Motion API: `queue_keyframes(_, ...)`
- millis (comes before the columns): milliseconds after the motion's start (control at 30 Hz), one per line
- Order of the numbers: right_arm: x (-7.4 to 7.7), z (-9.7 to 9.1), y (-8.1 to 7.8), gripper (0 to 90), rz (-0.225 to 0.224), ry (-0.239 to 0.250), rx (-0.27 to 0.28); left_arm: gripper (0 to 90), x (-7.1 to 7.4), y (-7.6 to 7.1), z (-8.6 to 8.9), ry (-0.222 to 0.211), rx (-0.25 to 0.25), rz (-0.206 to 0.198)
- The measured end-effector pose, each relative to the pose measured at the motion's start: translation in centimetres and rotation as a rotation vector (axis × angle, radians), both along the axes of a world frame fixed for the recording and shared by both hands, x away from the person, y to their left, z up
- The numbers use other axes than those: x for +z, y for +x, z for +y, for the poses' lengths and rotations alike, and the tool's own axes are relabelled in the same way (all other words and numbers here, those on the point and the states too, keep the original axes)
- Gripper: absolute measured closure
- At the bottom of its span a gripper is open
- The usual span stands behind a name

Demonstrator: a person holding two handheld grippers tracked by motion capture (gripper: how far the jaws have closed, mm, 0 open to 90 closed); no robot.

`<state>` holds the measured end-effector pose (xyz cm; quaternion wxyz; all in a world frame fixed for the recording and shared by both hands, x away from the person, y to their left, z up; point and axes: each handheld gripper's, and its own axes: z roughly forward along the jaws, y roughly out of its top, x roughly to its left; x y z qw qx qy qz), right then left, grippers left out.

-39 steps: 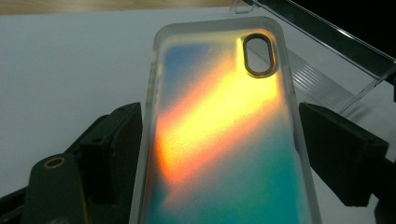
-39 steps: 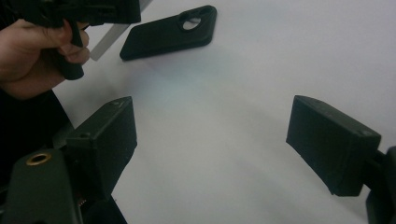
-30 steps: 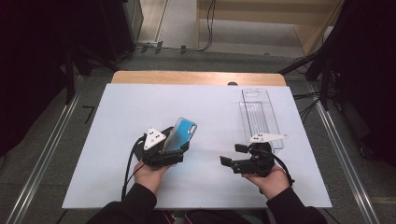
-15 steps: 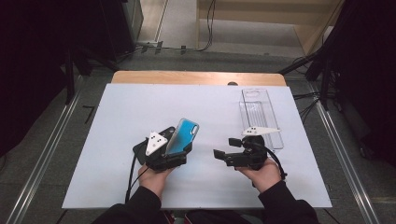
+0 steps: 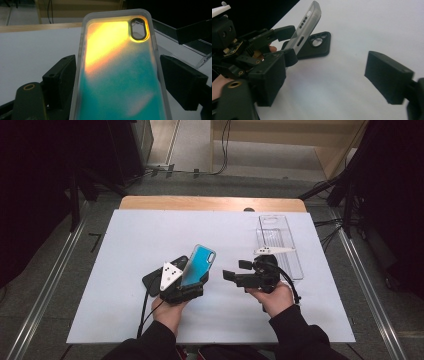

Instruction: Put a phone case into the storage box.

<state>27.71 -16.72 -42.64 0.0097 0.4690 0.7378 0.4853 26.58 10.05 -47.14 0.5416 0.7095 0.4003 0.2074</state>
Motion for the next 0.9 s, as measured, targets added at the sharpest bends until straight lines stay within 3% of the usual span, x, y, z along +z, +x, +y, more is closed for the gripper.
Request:
queue_keyframes(133, 0.1, 0.5, 0.4, 21.0, 0.003, 0.023, -0.008, 17.1, -0.2, -0.1, -0.1, -0.008, 0.004, 0.01)
queue_keyframes(433, 0.2, 1.3, 1.4, 22.1, 0.04, 0.048, -0.019, 17.2, -0.6, -0.4, -0.5, -0.007, 0.015, -0.028)
queue_keyframes(667, 0.3, 2.0, 2.0, 28.2, 0.056, 0.065, -0.022, 17.1, -0.8, -0.7, -1.0, -0.007, 0.021, -0.04)
queue_keyframes(900, 0.0, 2.6, 2.7, 31.7, 0.111, 0.084, -0.026, 17.1, -0.8, -1.0, -1.4, -0.019, 0.021, -0.046)
